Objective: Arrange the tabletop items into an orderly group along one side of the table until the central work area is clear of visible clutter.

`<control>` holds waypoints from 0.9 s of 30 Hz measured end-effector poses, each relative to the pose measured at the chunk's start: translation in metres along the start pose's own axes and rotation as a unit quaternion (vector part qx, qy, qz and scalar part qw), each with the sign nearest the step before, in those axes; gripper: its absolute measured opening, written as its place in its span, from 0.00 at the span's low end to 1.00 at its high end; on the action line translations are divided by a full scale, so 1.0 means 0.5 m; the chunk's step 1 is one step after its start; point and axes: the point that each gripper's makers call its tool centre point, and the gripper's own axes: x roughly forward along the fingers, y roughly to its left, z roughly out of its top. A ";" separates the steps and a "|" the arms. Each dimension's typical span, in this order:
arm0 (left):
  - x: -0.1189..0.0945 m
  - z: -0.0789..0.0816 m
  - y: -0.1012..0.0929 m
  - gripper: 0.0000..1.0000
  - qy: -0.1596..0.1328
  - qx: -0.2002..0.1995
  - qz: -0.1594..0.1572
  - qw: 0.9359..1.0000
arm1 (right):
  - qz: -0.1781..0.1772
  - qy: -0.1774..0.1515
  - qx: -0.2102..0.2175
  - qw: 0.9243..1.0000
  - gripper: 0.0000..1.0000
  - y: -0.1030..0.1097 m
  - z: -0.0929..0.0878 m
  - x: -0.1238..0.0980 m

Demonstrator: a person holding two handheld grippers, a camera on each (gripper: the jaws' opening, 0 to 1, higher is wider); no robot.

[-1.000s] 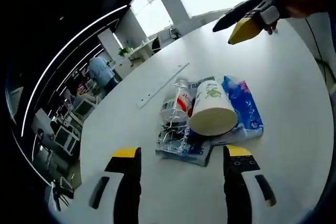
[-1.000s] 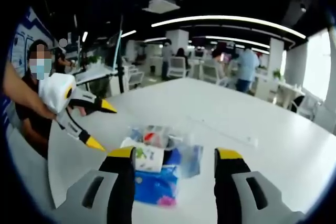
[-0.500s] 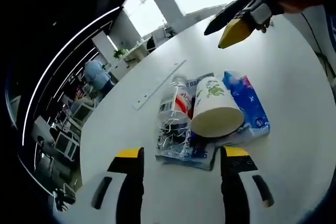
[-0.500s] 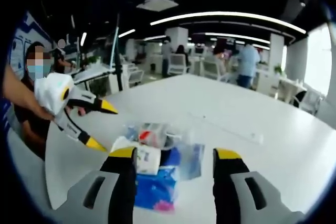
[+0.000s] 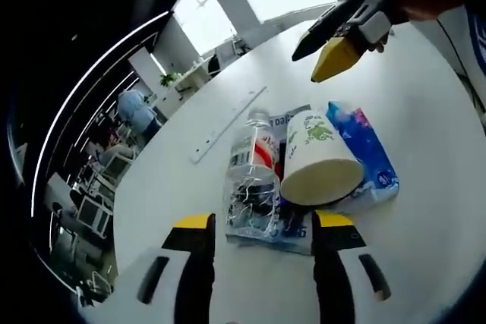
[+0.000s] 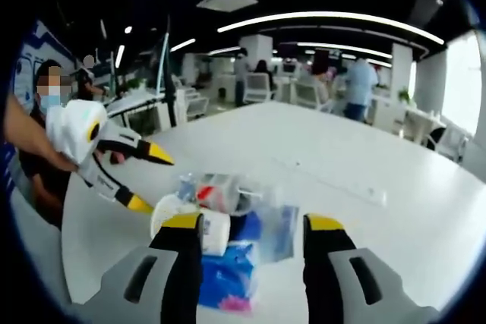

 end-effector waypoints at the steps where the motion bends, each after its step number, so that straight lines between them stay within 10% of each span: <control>1: 0.003 -0.001 -0.001 0.48 0.001 0.002 -0.002 1.000 | 0.000 0.000 0.000 1.000 0.49 0.000 0.000 0.000; 27: 0.046 -0.004 0.017 0.40 0.006 0.020 -0.008 1.000 | 0.001 0.012 0.007 1.000 0.49 -0.013 -0.014 0.034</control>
